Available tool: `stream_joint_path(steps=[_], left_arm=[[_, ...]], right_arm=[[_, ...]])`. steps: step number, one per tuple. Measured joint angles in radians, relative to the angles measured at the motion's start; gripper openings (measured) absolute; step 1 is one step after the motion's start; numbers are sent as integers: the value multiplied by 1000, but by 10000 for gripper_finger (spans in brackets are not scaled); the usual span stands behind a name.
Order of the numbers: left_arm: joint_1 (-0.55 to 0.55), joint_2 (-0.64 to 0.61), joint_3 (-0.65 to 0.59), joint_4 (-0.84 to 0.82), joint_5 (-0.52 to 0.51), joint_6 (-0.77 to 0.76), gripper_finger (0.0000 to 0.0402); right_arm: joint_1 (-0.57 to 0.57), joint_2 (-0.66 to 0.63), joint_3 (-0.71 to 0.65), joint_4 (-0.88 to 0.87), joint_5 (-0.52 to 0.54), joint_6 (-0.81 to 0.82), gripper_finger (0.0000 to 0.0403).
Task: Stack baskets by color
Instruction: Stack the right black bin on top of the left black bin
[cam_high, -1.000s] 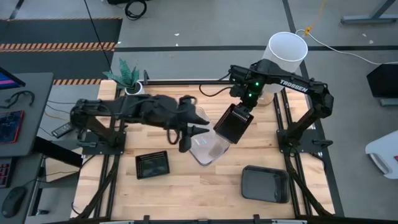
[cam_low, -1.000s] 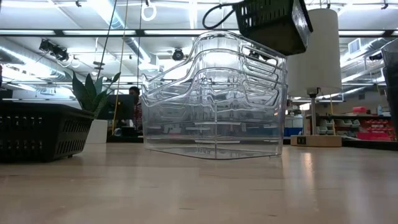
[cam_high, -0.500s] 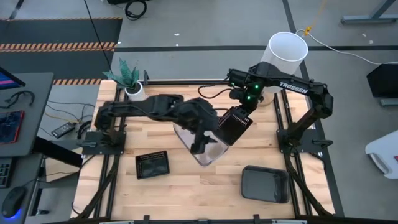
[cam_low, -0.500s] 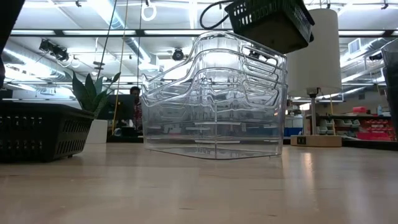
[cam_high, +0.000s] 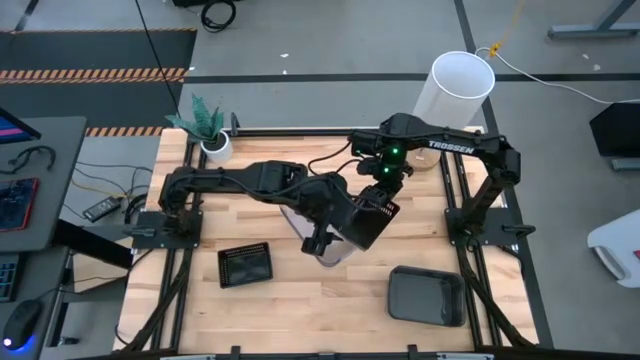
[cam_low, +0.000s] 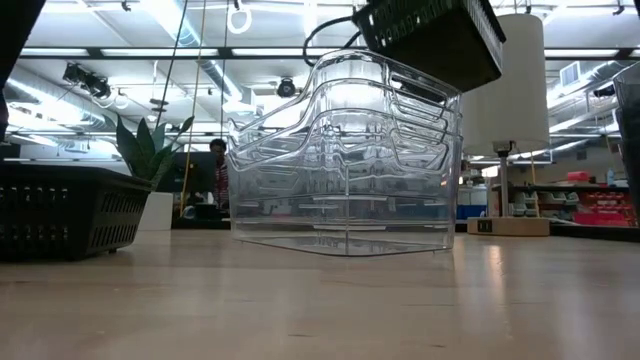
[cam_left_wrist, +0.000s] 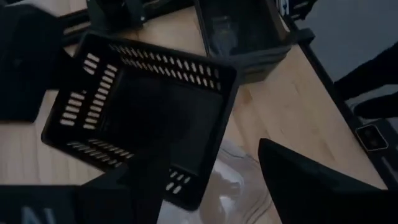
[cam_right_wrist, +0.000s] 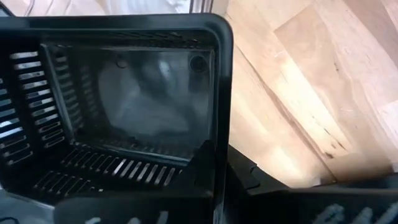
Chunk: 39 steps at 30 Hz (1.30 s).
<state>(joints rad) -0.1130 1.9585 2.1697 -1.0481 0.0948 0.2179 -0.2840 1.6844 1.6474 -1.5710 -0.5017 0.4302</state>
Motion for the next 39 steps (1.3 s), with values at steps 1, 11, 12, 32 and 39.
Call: stream_joint_path(steps=[1,11,12,32,39], left_arm=[[-4,4,0,-3,0,6,245],[-29,57,-1,-42,9,41,215],[-29,61,-1,-43,9,41,211],[-31,90,0,-42,-21,77,88],[-38,90,0,-41,-49,55,164]], right_arm=[[0,2,0,1,1,0,9],[-14,0,0,4,-18,4,9],[-14,0,0,5,-20,4,9],[-14,0,0,0,-54,-6,9],[-14,0,0,0,-41,-22,9]])
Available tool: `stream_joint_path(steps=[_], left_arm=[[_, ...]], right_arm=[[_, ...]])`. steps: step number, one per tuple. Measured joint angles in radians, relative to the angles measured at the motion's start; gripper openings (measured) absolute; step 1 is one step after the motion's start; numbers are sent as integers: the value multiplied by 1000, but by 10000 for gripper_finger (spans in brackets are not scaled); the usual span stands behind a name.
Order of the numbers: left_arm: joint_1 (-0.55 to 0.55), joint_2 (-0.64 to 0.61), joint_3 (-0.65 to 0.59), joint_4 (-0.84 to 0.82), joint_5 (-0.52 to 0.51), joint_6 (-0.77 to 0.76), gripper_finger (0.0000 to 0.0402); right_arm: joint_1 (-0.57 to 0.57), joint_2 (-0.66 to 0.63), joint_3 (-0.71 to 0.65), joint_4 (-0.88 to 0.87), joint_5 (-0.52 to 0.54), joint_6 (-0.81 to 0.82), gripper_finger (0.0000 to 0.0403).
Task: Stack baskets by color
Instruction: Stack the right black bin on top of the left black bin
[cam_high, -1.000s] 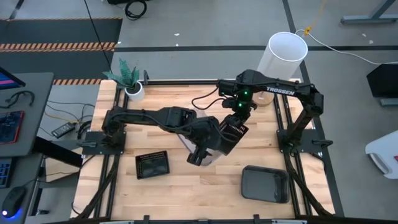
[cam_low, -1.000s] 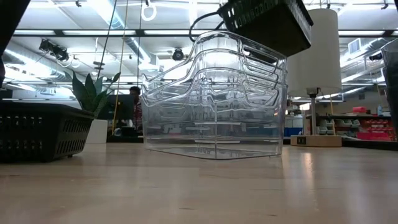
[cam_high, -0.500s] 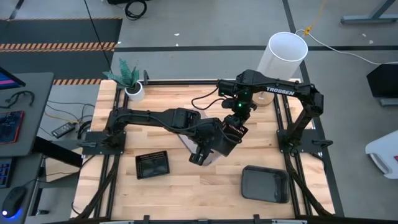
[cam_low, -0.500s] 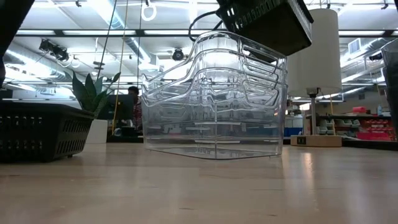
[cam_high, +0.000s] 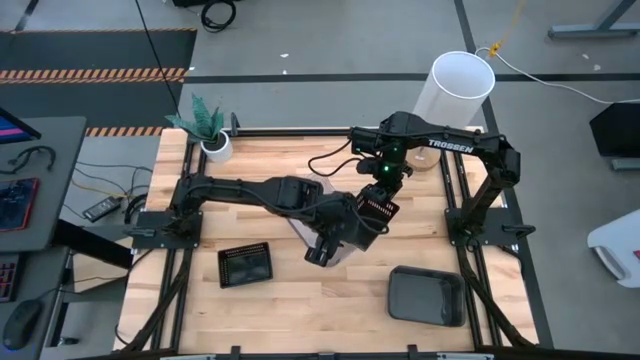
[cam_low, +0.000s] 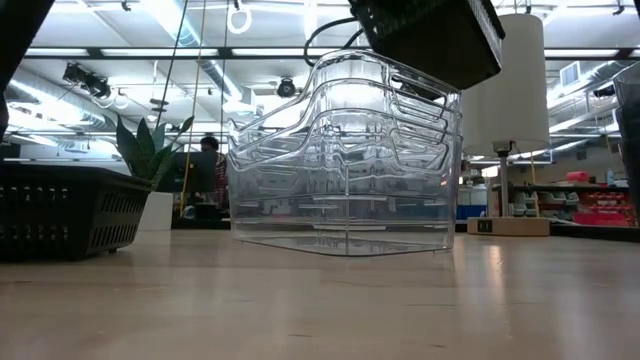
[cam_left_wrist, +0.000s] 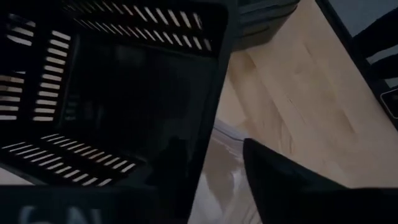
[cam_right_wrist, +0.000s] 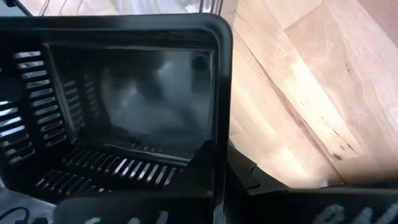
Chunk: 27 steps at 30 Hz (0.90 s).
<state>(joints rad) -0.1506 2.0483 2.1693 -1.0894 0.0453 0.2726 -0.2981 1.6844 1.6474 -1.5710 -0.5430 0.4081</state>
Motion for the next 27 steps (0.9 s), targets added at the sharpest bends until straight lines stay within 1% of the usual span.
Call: stream_joint_path(steps=[3,6,10,13,16,22,27], left_arm=[[-5,-10,1,-10,-2,-13,195],[-12,-33,4,-18,-8,-19,207],[-12,-48,5,-10,-40,-18,203],[-10,-46,5,-7,-45,-18,195],[-9,-36,0,31,-45,-17,191],[-10,3,-3,65,-73,-15,199],[-11,29,-3,72,-115,-14,201]], right_arm=[[0,0,0,1,6,-8,9],[-2,0,0,0,34,-16,9],[-13,-1,0,0,46,-19,9],[-17,-1,0,0,47,-19,9],[-18,-1,0,0,45,-23,9],[-18,-1,0,0,43,-27,9],[-18,-1,0,0,82,-37,9]])
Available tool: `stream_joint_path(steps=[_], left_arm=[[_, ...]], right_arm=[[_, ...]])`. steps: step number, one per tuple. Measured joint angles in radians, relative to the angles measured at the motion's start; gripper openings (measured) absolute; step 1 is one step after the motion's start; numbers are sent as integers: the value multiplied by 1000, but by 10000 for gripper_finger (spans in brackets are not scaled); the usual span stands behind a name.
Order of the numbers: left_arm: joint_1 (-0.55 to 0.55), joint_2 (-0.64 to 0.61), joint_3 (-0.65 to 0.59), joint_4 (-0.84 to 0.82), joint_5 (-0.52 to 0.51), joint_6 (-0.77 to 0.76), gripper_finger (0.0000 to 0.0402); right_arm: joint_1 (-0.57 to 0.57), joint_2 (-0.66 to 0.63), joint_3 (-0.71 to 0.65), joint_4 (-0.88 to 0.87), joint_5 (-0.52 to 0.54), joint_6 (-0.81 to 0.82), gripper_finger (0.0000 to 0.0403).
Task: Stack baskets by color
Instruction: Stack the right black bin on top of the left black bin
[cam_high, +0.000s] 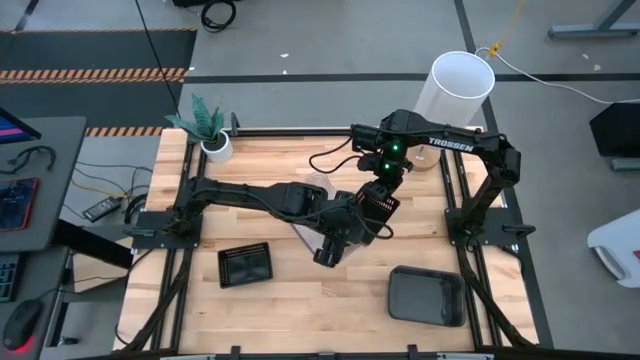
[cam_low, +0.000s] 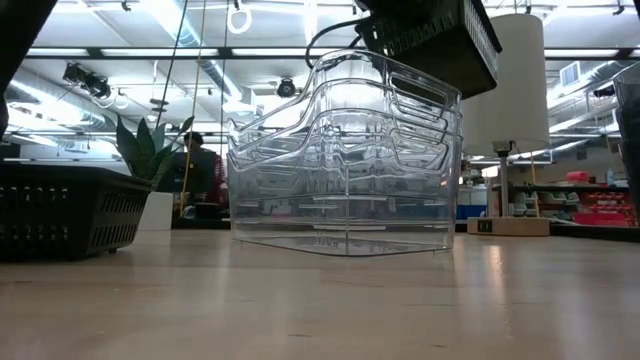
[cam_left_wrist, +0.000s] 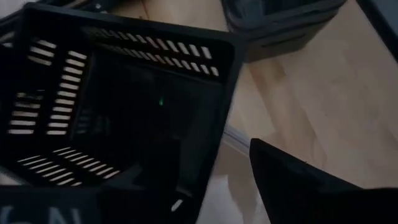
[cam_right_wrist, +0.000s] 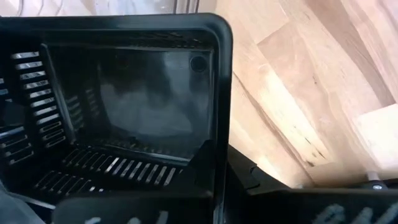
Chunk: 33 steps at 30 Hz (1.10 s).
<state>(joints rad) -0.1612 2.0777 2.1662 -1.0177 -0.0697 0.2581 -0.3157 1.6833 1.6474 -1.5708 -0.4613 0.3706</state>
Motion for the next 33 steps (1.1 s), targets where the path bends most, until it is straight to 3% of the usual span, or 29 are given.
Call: stream_joint_path(steps=[17,20,25,33], left_arm=[[-7,0,0,-12,-22,39,141],[-7,0,0,-31,-24,50,108],[-7,-6,0,-38,-15,57,15],[4,-9,138,-121,7,44,6]], right_arm=[[0,0,0,0,-38,-13,9],[-1,0,0,0,-52,-15,9],[-1,0,0,11,-59,-37,11],[0,-1,3,38,23,-56,70]])
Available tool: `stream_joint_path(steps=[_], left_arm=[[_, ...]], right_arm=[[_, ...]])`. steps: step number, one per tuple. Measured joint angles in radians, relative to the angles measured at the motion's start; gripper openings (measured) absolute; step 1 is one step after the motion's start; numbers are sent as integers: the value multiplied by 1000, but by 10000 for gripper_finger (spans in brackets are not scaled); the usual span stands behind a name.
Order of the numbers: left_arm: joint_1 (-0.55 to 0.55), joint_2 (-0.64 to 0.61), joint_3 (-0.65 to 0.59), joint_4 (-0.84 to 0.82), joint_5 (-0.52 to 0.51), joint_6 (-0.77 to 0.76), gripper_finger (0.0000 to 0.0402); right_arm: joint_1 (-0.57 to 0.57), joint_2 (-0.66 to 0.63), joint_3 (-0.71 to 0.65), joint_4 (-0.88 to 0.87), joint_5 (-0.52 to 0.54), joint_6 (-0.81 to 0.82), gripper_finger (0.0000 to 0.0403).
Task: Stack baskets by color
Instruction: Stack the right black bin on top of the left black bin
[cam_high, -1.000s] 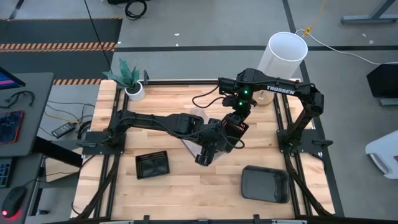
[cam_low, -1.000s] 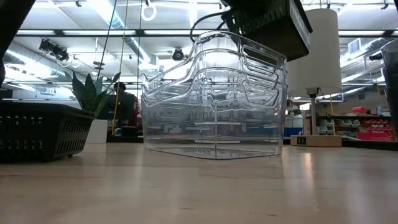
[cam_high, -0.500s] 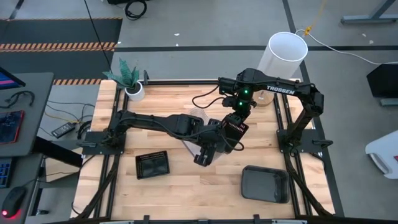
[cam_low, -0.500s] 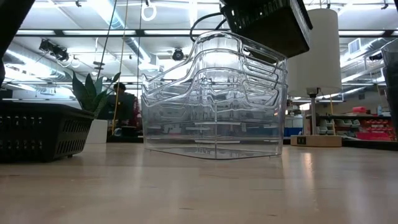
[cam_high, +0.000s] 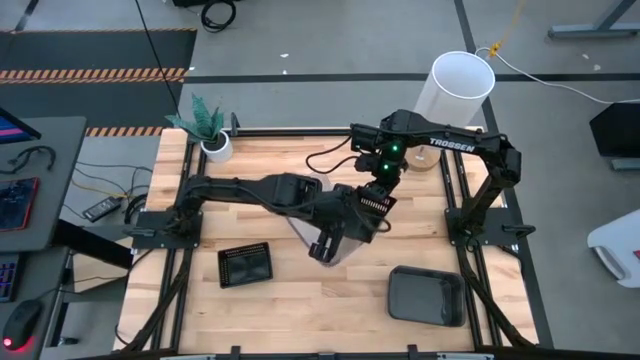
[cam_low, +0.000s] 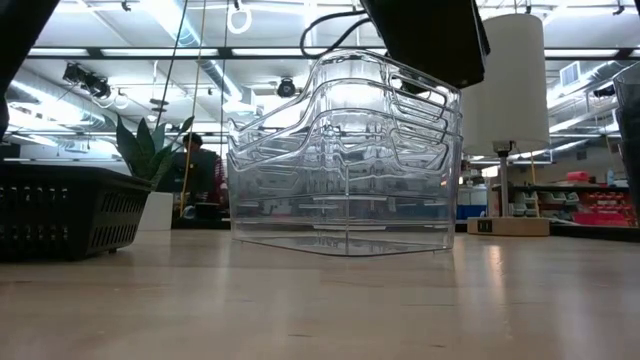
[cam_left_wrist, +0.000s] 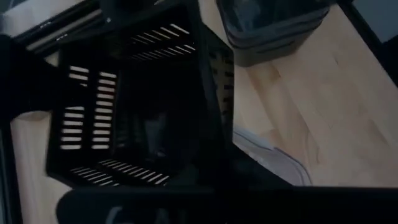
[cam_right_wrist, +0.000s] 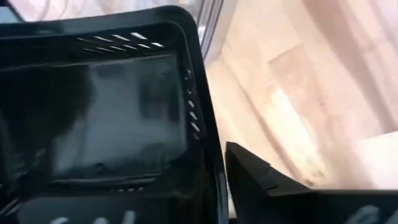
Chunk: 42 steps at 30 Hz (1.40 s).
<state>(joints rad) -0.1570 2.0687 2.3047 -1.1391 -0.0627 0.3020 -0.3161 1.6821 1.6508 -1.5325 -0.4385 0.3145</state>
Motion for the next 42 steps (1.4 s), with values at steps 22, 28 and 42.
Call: stream_joint_path(steps=[22,28,42], left_arm=[[2,-67,47,-155,13,-133,2],[-16,-124,45,-233,-1,-227,2],[-216,-274,46,-432,-47,-807,3]], right_arm=[[-172,-75,351,27,-188,-86,256],[-242,-112,442,-39,-197,-158,264],[-258,-278,442,-35,-35,-206,263]])
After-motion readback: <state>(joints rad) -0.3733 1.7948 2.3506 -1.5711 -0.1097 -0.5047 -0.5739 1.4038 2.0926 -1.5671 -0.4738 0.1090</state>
